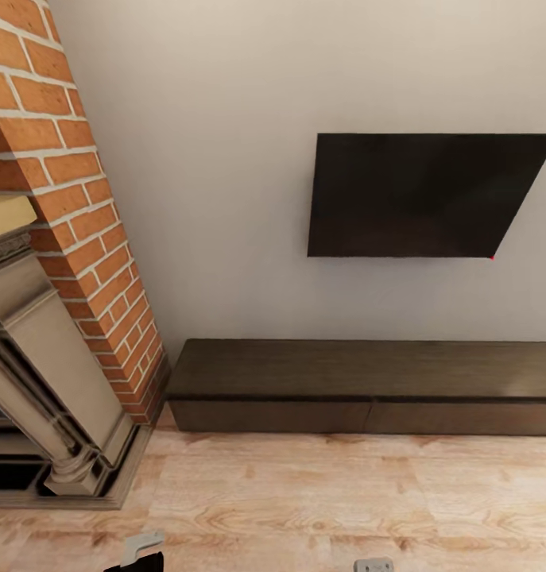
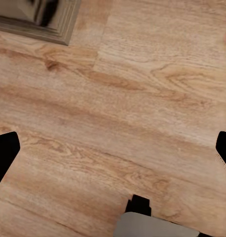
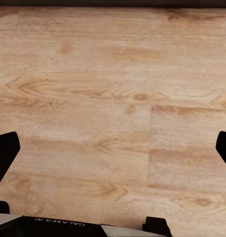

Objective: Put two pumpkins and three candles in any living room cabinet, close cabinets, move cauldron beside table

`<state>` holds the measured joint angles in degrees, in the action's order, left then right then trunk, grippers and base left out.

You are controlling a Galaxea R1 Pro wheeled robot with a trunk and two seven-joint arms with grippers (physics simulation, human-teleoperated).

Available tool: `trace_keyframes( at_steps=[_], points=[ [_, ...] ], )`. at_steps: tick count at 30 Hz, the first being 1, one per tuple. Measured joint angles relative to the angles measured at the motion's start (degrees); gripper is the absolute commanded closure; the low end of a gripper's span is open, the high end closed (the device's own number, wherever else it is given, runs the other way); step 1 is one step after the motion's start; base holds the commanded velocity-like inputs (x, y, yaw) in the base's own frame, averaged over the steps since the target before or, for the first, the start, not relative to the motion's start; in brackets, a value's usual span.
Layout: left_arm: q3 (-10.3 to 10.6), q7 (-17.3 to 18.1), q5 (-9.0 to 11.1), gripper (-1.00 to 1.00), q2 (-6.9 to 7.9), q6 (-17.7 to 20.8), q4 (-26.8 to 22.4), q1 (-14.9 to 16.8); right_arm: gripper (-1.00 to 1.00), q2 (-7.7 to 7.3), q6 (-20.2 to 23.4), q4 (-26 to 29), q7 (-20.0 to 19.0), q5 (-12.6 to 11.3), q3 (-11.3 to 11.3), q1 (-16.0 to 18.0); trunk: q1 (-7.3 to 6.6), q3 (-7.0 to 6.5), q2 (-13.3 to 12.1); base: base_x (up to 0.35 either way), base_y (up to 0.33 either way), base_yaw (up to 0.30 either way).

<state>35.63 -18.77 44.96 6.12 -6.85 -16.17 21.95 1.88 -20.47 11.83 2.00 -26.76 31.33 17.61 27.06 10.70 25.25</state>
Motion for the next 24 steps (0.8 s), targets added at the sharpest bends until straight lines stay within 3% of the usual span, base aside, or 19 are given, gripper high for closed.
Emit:
trace_keyframes(
  at_steps=[24],
  points=[
    [0.2, 0.0, -0.2, -1.0, -0.09, 0.2, 0.0, 0.0, -1.0, 0.19, 0.0, -0.2, 0.6, -0.3, -0.1, 0.0, 0.02, 0.0, 0.0, 0.102, 0.033, 0.0]
  ],
)
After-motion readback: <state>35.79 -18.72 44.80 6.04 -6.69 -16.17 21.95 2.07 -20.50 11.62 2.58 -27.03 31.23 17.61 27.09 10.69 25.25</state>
